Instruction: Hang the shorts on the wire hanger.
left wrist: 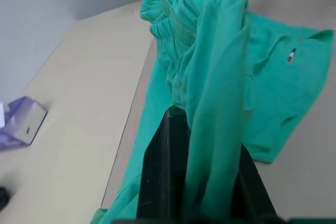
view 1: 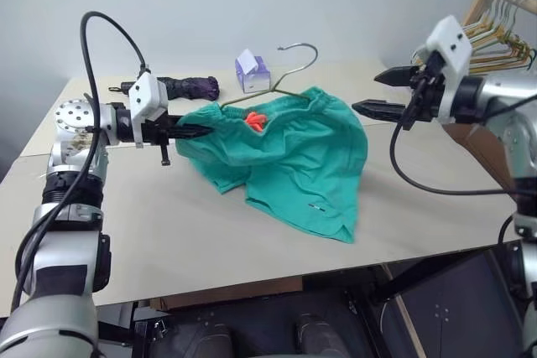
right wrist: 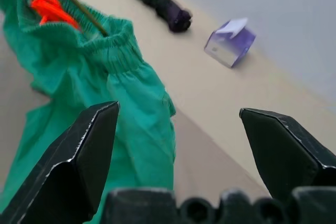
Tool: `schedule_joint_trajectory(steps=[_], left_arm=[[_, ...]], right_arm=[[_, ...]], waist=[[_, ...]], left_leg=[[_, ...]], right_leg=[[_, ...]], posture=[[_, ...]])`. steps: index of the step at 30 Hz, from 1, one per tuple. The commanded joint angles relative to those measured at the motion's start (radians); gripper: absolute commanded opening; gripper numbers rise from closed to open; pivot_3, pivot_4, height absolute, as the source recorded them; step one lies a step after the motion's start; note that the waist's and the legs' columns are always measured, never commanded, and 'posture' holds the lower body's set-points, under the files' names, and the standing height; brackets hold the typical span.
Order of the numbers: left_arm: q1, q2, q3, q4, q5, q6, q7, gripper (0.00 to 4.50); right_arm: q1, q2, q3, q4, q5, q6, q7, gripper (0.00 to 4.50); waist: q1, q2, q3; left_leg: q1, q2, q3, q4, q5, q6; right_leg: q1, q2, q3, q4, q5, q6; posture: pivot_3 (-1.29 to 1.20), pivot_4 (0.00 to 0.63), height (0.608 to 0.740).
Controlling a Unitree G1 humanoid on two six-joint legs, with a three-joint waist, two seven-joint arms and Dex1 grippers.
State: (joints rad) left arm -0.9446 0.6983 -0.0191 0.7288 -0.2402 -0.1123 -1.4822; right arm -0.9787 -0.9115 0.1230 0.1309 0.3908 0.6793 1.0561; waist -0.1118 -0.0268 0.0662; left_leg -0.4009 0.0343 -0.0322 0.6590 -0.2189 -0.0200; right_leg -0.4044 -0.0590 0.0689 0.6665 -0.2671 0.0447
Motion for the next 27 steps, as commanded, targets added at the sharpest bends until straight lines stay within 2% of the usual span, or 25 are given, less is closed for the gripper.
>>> schedule_joint_trajectory(steps=[1,4,7,8,11,21,23,27], left_arm=[[-0.045,-0.014,0.021,-0.04,-0.037,-0.003,-0.037,0.0],[-0.058,-0.047,0.017,-0.048,-0.04,0.0,-0.053,0.0],[-0.069,-0.07,0.011,-0.042,-0.036,-0.008,-0.062,0.0],[-0.071,-0.074,0.011,-0.042,-0.036,-0.007,-0.063,0.0],[-0.075,-0.084,0.012,-0.043,-0.031,-0.007,-0.069,0.0],[-0.067,-0.094,0.015,-0.026,-0.021,-0.02,-0.08,0.0],[-0.074,-0.096,0.015,-0.008,-0.015,-0.025,-0.077,0.0],[-0.088,-0.099,0.011,0.023,-0.002,-0.022,-0.073,0.0]], right_arm=[[-0.082,-0.008,0.074,0.035,-0.073,-0.014,0.093,4.33],[-0.139,0.017,0.198,0.104,-0.171,-0.062,0.187,4.33],[-0.162,0.055,0.263,0.154,-0.227,-0.1,0.225,4.33],[-0.171,0.072,0.278,0.182,-0.247,-0.12,0.23,4.16],[-0.194,0.105,0.297,0.246,-0.285,-0.16,0.256,3.55],[-0.205,0.121,0.257,0.288,-0.311,-0.181,0.368,0.29],[-0.192,0.11,0.24,0.266,-0.303,-0.16,0.389,0.01],[-0.164,0.094,0.192,0.218,-0.256,-0.058,0.419,0.01]], waist=[[-0.007,0.0,0.0],[-0.014,0.0,0.0],[-0.018,0.0,0.0],[-0.019,0.0,0.0],[-0.03,0.0,0.0],[-0.043,0.0,0.0],[-0.044,0.0,0.0],[-0.043,0.0,0.0]], left_leg=[[0.0,0.0,0.0,0.0,0.0,0.0],[0.0,0.0,0.0,0.001,0.0,0.0],[-0.002,0.0,0.0,0.001,0.0,0.0],[-0.002,0.0,0.0,0.001,0.0,0.0],[-0.001,0.0,-0.001,0.001,0.0,0.0],[-0.002,0.0,-0.002,0.001,0.0,0.0],[-0.001,-0.001,-0.002,0.001,0.0,0.0],[-0.002,-0.001,-0.003,0.001,0.0,0.0]], right_leg=[[0.0,0.0,0.0,0.0,0.0,0.0],[0.0,-0.001,0.0,0.0,0.0,0.0],[-0.002,0.0,0.0,0.001,0.0,0.0],[-0.002,0.0,0.0,0.001,0.0,0.0],[-0.001,0.0,0.0,0.002,0.0,0.0],[-0.002,-0.001,-0.001,0.004,0.0,0.0],[-0.002,-0.001,-0.001,0.004,0.0,0.0],[-0.002,-0.001,-0.001,0.004,0.0,0.0]], posture=[[-0.09,0.0,0.74],[-0.09,0.0,0.74],[-0.09,0.0,0.74],[-0.09,0.0,0.74],[-0.08,0.0,0.74],[-0.09,0.0,0.74],[-0.1,0.0,0.74],[-0.11,0.0,0.74]])
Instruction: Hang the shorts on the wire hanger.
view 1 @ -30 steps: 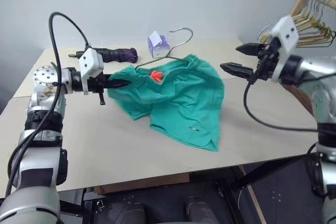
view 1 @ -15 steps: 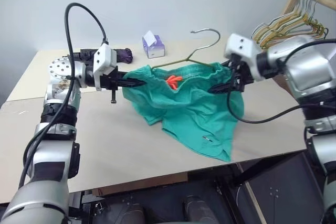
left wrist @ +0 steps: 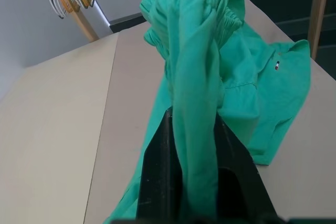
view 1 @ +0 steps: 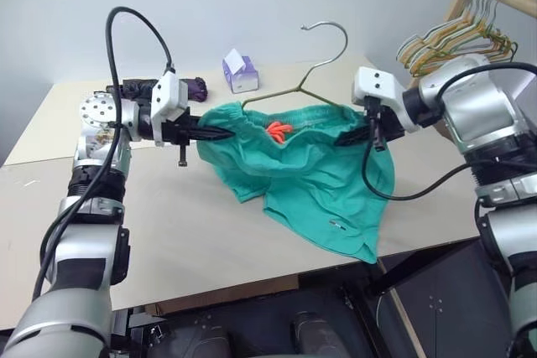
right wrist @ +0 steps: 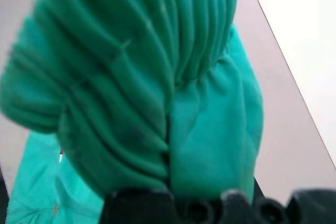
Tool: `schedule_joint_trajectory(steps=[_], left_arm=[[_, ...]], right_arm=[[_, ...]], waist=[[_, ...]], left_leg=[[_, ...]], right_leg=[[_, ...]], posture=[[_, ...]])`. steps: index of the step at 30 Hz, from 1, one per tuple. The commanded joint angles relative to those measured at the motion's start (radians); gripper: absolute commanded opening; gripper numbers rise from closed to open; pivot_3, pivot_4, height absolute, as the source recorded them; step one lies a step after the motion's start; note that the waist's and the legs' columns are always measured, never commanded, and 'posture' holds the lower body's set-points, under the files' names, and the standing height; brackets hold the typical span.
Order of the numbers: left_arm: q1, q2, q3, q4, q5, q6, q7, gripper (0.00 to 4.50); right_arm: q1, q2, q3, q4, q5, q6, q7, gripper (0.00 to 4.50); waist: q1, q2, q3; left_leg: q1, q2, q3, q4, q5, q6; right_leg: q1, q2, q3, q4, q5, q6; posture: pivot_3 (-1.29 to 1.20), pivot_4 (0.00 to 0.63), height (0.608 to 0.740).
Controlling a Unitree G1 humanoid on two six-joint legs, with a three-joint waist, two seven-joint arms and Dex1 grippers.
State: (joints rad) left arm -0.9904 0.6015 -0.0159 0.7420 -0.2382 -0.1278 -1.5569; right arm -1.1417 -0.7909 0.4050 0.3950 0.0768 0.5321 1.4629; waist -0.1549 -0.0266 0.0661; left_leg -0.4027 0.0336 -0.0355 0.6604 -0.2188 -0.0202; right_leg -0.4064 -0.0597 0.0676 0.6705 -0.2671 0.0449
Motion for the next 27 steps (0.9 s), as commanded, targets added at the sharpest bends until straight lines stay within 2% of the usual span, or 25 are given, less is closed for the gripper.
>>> schedule_joint_trajectory(steps=[1,2,3,6,12,13,15,18,21,25,27], left_arm=[[-0.048,-0.002,0.005,0.021,0.001,0.0,0.001,0.3],[-0.055,0.001,-0.001,0.034,0.01,0.009,0.001,0.64],[-0.06,0.002,-0.005,0.051,0.021,0.002,0.008,0.78],[-0.083,-0.001,0.008,0.114,0.039,-0.023,0.061,1.8],[-0.124,-0.007,0.037,0.203,0.056,-0.068,0.16,3.59],[-0.129,-0.014,0.051,0.221,0.06,-0.097,0.216,4.01],[-0.146,-0.025,0.079,0.251,0.059,-0.115,0.308,4.49],[-0.154,-0.025,0.097,0.247,0.05,-0.097,0.333,4.49],[-0.123,-0.046,0.125,0.138,-0.006,-0.016,0.33,4.49],[-0.025,-0.083,0.144,-0.132,-0.097,0.165,0.371,4.49],[0.04,-0.103,0.149,-0.318,-0.167,0.311,0.422,4.49]], right_arm=[[0.011,-0.034,-0.105,-0.067,0.079,0.13,0.02,0.0],[0.026,-0.043,-0.12,-0.092,0.095,0.166,0.02,0.0],[0.04,-0.055,-0.128,-0.119,0.108,0.213,0.02,0.0],[0.132,-0.099,-0.182,-0.231,0.171,0.334,-0.005,0.0],[0.345,-0.143,-0.356,-0.442,0.295,0.536,-0.142,0.0],[0.384,-0.146,-0.39,-0.479,0.313,0.571,-0.171,0.0],[0.455,-0.145,-0.46,-0.542,0.347,0.645,-0.236,0.0],[0.534,-0.119,-0.558,-0.611,0.382,0.753,-0.35,0.0],[0.594,-0.048,-0.668,-0.66,0.365,0.886,-0.51,0.0],[0.636,0.054,-0.785,-0.714,0.307,1.005,-0.71,0.0],[0.631,0.104,-0.855,-0.72,0.271,1.054,-0.797,0.0]], waist=[[0.001,0.0,0.0],[0.0,0.0,0.0],[-0.001,0.0,0.0],[-0.002,0.0,0.0],[-0.003,0.0,0.0],[-0.004,0.0,0.0],[-0.004,0.0,0.0],[-0.011,0.0,0.0],[-0.018,0.0,0.0],[-0.021,0.001,0.0],[-0.024,0.001,-0.001]], left_leg=[[0.0,0.0,0.0,0.0,0.0,0.0],[0.0,0.0,-0.001,0.0,0.0,0.0],[0.0,0.0,-0.001,0.0,0.0,0.0],[0.0,0.0,-0.001,0.0,0.0,0.0],[-0.001,-0.001,-0.003,0.0,0.0,0.0],[-0.001,0.0,-0.003,0.0,0.0,0.0],[-0.001,0.0,-0.003,0.0,0.0,0.0],[-0.001,-0.001,-0.003,0.0,0.0,0.0],[-0.001,-0.001,-0.004,0.0,0.0,0.0],[-0.001,-0.001,-0.005,0.0,0.0,0.0],[-0.001,-0.001,-0.005,0.0,0.0,0.0]], right_leg=[[0.0,0.0,0.0,0.0,0.0,0.0],[0.0,0.0,-0.001,0.0,0.0,0.0],[0.0,0.0,-0.001,0.0,0.0,0.0],[0.0,0.0,-0.001,0.0,0.0,0.0],[0.0,-0.001,-0.002,0.0,0.0,0.0],[0.0,0.0,-0.003,0.0,0.0,0.0],[0.0,0.0,-0.002,0.0,0.0,0.0],[0.001,-0.001,-0.002,0.0,0.0,0.0],[0.001,0.0,-0.002,0.0,0.0,0.0],[0.001,-0.001,-0.002,0.001,0.0,0.0],[0.001,-0.001,-0.002,0.0,0.0,0.0]], posture=[[-0.11,0.0,0.74],[-0.11,0.0,0.74],[-0.11,0.0,0.74],[-0.13,0.0,0.74],[-0.15,0.0,0.74],[-0.16,0.0,0.74],[-0.17,0.0,0.74],[-0.17,0.0,0.74],[-0.18,0.001,0.74],[-0.18,0.008,0.74],[-0.19,0.01,0.74]])
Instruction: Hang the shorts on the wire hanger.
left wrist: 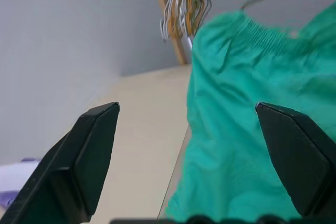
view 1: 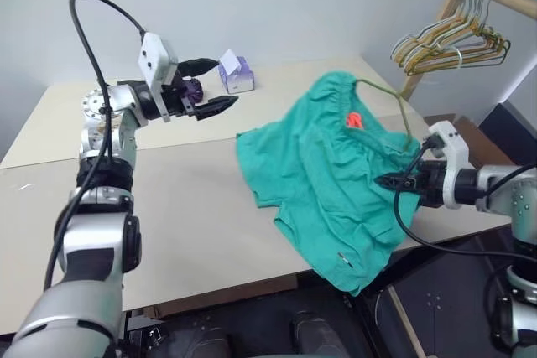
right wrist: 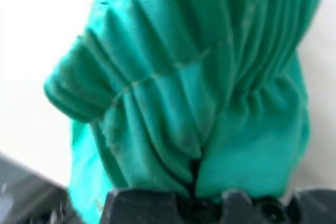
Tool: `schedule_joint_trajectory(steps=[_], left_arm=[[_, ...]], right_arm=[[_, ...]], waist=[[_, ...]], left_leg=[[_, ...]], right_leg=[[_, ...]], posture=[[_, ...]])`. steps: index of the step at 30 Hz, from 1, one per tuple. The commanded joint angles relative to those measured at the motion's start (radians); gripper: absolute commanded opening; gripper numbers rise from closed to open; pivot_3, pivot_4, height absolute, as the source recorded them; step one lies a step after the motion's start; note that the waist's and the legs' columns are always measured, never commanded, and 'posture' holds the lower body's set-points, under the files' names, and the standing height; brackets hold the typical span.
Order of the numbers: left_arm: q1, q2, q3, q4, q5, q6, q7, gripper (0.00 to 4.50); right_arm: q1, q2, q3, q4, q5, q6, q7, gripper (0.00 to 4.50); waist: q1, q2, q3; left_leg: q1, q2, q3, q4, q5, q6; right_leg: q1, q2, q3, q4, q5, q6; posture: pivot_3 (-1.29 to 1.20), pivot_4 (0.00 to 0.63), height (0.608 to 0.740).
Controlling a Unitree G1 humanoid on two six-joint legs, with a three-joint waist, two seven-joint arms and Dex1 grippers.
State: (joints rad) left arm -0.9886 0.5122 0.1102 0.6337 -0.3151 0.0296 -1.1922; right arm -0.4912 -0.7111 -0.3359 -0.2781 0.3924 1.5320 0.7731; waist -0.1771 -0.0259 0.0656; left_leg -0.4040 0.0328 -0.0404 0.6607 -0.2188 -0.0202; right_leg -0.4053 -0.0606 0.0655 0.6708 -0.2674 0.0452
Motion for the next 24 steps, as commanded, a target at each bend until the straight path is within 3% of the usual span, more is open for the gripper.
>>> schedule_joint_trajectory(steps=[1,8,14,24], left_arm=[[0.062,-0.018,0.025,-0.277,-0.114,0.208,0.078,4.49],[0.164,-0.059,0.08,-0.638,-0.353,0.55,0.257,4.49],[0.2,-0.083,0.097,-0.756,-0.431,0.61,0.342,4.49],[0.245,-0.091,0.076,-0.81,-0.444,0.578,0.363,4.49]], right_arm=[[-0.023,0.04,-0.138,-0.048,-0.052,0.071,-0.135,0.0],[-0.098,0.091,-0.257,-0.011,-0.151,0.082,-0.352,0.0],[-0.222,0.03,-0.277,0.134,-0.216,0.072,-0.471,0.0],[-0.46,-0.045,-0.39,0.54,-0.301,-0.076,-0.654,0.0]], waist=[[-0.003,0.001,0.0],[-0.01,0.009,-0.005],[-0.022,0.019,-0.012],[-0.032,0.019,-0.012]], left_leg=[[0.0,0.0,0.0,0.0,0.0,0.0],[0.001,0.0,0.0,0.0,0.0,0.0],[0.006,0.0,0.002,-0.002,0.0,0.0],[0.018,-0.001,0.005,-0.009,0.0,0.0]], right_leg=[[0.0,0.0,0.0,0.001,0.0,0.0],[0.0,0.0,0.001,0.001,0.0,0.0],[0.006,0.001,0.002,-0.003,0.0,0.0],[0.017,0.001,0.004,-0.009,0.0,0.0]], posture=[[-0.19,0.009,0.74],[-0.2,0.005,0.74],[-0.19,0.002,0.74],[-0.18,0.0,0.74]])
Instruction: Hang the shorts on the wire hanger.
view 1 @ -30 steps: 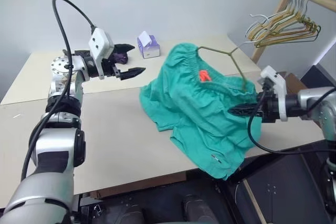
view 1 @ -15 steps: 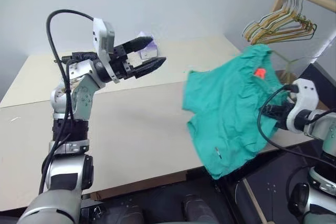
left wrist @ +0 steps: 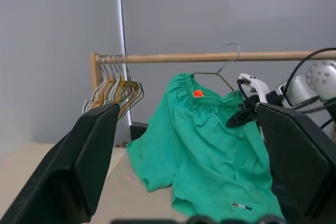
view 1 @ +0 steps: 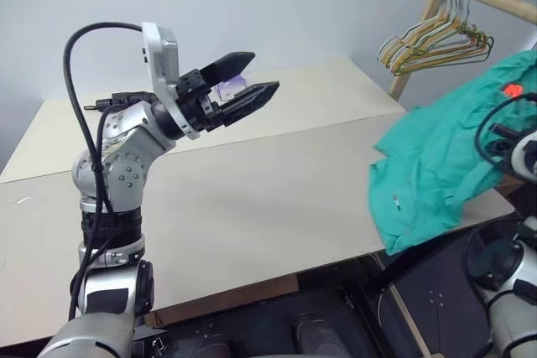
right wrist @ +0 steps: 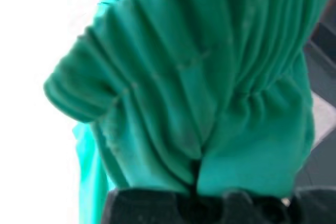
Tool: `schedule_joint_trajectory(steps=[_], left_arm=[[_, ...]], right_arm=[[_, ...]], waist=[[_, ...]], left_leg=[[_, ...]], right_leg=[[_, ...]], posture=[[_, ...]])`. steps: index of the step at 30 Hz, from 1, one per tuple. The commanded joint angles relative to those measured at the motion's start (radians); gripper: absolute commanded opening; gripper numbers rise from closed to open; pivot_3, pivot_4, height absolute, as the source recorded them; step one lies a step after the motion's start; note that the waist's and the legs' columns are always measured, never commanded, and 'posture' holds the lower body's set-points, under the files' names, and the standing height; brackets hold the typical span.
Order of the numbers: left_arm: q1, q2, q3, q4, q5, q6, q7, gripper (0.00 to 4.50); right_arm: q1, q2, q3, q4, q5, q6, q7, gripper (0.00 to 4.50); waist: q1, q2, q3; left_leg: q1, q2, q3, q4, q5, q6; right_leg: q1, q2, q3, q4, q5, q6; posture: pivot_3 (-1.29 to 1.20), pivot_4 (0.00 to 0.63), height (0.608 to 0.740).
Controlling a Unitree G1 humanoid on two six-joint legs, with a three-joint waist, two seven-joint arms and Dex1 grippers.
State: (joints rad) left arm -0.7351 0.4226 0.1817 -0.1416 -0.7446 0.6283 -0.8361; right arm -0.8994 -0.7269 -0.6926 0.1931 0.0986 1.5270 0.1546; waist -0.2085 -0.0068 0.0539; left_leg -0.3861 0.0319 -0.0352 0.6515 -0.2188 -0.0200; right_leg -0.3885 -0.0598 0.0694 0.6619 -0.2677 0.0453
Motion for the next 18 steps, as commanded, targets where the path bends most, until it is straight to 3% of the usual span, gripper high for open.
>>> schedule_joint_trajectory(steps=[1,8,18], left_arm=[[-0.007,-0.001,0.003,-0.037,-0.016,-0.023,0.007,4.49],[0.009,0.007,-0.003,-0.043,-0.01,-0.041,0.004,4.49],[0.018,0.013,-0.006,-0.043,-0.006,-0.048,-0.005,4.49]], right_arm=[[-0.065,-0.037,-0.04,0.103,-0.004,-0.088,-0.042,0.0],[-0.158,-0.112,-0.117,0.37,0.01,-0.233,-0.142,0.0],[-0.171,-0.146,-0.155,0.522,0.059,-0.297,-0.211,0.0]], waist=[[-0.001,0.0,0.0],[-0.002,0.0,0.0],[-0.003,0.0,0.0]], left_leg=[[0.0,0.0,0.001,0.0,0.0,0.0],[0.002,0.0,0.004,-0.004,0.0,0.0],[0.003,0.0,0.005,-0.005,0.0,0.0]], right_leg=[[0.0,0.0,0.0,0.0,0.0,0.0],[0.0,0.0,0.003,-0.001,0.0,0.0],[0.001,0.0,0.005,-0.003,0.0,0.0]], posture=[[-0.18,0.0,0.74],[-0.17,0.0,0.74],[-0.17,0.0,0.74]])
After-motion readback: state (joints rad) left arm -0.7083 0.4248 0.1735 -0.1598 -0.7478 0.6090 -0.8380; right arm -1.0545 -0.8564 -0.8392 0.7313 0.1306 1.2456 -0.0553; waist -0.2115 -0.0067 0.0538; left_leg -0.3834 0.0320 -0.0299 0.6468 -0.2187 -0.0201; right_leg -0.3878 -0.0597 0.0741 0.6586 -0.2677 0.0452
